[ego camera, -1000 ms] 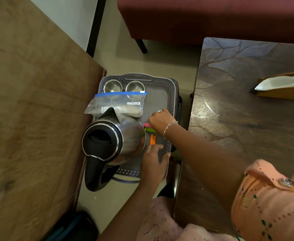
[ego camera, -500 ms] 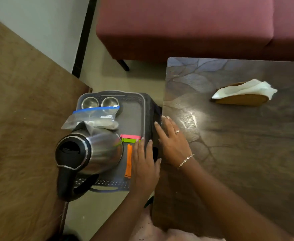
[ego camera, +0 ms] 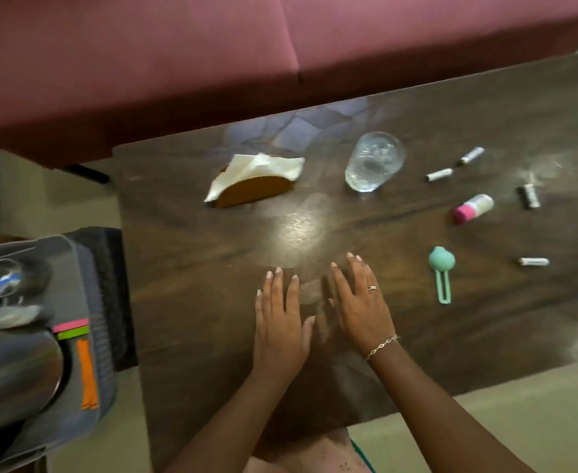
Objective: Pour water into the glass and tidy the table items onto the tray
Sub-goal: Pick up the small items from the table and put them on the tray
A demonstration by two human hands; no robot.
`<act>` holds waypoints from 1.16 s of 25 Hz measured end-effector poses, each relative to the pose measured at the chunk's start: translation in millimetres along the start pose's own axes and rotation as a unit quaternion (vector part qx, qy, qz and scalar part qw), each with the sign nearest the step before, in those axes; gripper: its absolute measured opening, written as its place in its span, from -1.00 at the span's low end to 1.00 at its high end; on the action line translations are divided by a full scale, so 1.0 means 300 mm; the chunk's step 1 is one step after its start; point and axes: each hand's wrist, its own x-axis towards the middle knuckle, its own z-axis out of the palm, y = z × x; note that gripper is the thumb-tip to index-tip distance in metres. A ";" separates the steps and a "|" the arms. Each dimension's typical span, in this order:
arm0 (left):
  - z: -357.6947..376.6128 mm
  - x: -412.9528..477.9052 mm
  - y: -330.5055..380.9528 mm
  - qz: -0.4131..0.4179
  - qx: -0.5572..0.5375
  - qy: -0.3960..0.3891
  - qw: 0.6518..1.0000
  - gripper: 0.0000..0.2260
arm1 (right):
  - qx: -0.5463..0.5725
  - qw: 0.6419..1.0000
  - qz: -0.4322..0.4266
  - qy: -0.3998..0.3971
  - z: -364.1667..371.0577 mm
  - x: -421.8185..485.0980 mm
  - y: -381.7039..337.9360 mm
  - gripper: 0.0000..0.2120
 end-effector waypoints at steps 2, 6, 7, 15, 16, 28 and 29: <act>0.033 0.050 0.115 0.023 0.006 -0.002 1.000 -0.34 | -0.005 1.000 0.030 0.005 -0.028 -0.028 0.150 -0.40; 0.086 0.144 0.307 0.081 0.016 -0.008 0.997 -0.37 | 0.015 0.996 0.085 0.033 -0.078 -0.060 0.389 -0.39; 0.097 0.173 0.351 0.106 0.023 -0.008 0.994 -0.37 | 0.023 0.994 0.101 0.042 -0.090 -0.059 0.451 -0.40; 0.190 0.452 0.568 0.295 0.106 -0.016 0.949 -0.48 | -0.069 0.994 0.076 0.026 -0.146 0.155 0.884 -0.55; 0.200 0.476 0.585 0.330 0.124 -0.022 0.936 -0.54 | -0.088 0.994 0.060 0.018 -0.137 0.183 0.913 -0.55; 0.310 0.548 0.608 0.531 0.181 -0.086 0.823 -0.91 | 0.094 0.976 0.192 0.043 -0.130 0.203 0.886 -0.69; 0.291 0.538 0.596 0.512 0.156 -0.074 0.842 -0.87 | 0.119 0.970 0.201 0.062 -0.132 0.186 0.866 -0.68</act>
